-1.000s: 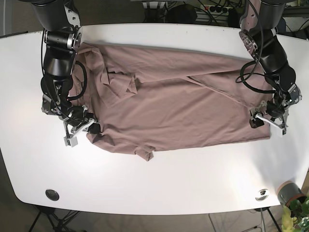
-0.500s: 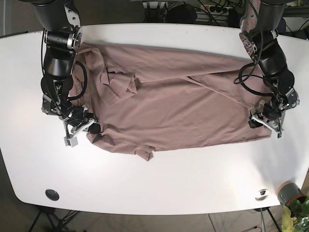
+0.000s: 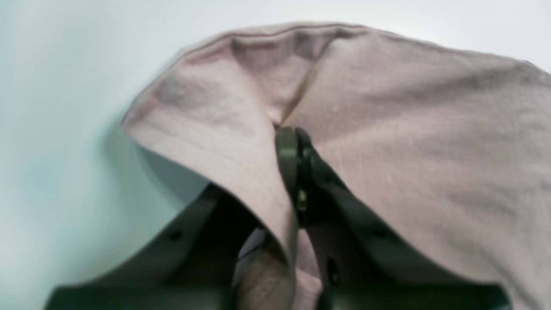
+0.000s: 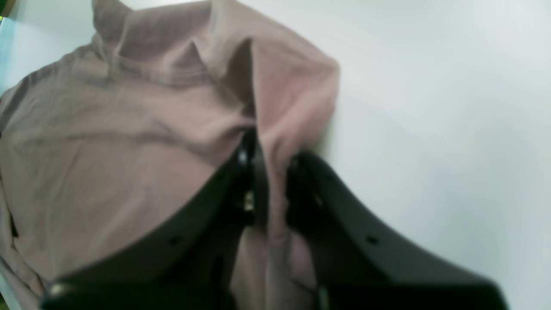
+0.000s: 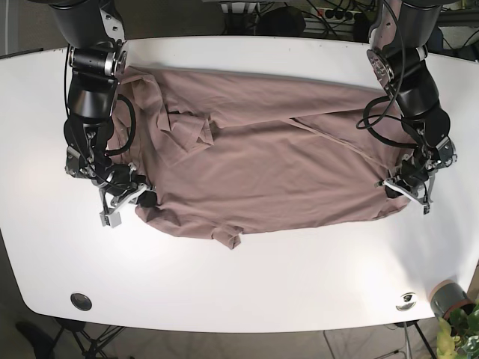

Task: Fold the T-shirt properly
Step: 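Move the left gripper to the opposite side edge and grasp both edges, then lift the shirt edge with both grippers and fold it over the shirt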

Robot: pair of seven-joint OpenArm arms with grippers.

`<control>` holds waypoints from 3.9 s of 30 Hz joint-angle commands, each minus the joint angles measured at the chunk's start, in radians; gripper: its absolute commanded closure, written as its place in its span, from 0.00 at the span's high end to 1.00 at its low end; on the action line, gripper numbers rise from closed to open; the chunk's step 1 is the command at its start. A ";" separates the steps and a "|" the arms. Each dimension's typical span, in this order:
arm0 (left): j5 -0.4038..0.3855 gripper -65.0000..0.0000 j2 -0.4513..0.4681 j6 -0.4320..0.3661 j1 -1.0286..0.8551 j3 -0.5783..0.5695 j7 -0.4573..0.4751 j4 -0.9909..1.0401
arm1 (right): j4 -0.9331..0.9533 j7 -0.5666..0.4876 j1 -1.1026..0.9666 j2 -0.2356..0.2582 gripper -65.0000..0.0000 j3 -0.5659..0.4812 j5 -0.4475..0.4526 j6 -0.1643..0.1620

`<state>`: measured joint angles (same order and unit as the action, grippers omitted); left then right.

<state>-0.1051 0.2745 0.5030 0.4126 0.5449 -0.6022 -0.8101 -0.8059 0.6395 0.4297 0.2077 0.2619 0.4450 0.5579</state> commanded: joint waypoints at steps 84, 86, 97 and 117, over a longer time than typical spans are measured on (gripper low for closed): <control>0.009 0.00 0.038 0.004 0.650 -0.306 -0.282 -0.565 | -0.347 0.466 0.776 0.235 0.03 -0.125 0.081 -0.078; 0.009 0.00 0.038 0.013 0.595 -0.293 -0.282 -0.602 | -0.364 0.481 0.739 0.253 0.03 -0.123 0.113 -0.080; 0.011 0.00 0.036 0.073 0.323 -0.280 -0.284 -0.790 | -0.456 0.518 0.473 0.261 0.03 0.033 0.171 -0.077; 0.009 0.00 -0.044 0.075 -0.183 -0.219 -0.298 -1.035 | -0.812 0.521 -0.119 0.189 0.03 0.219 0.249 -0.080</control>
<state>-0.0841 0.2260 0.5774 0.2340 0.3149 -0.9264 -1.7905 -1.5612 1.1889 0.3119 0.3882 0.4580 0.6598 0.4728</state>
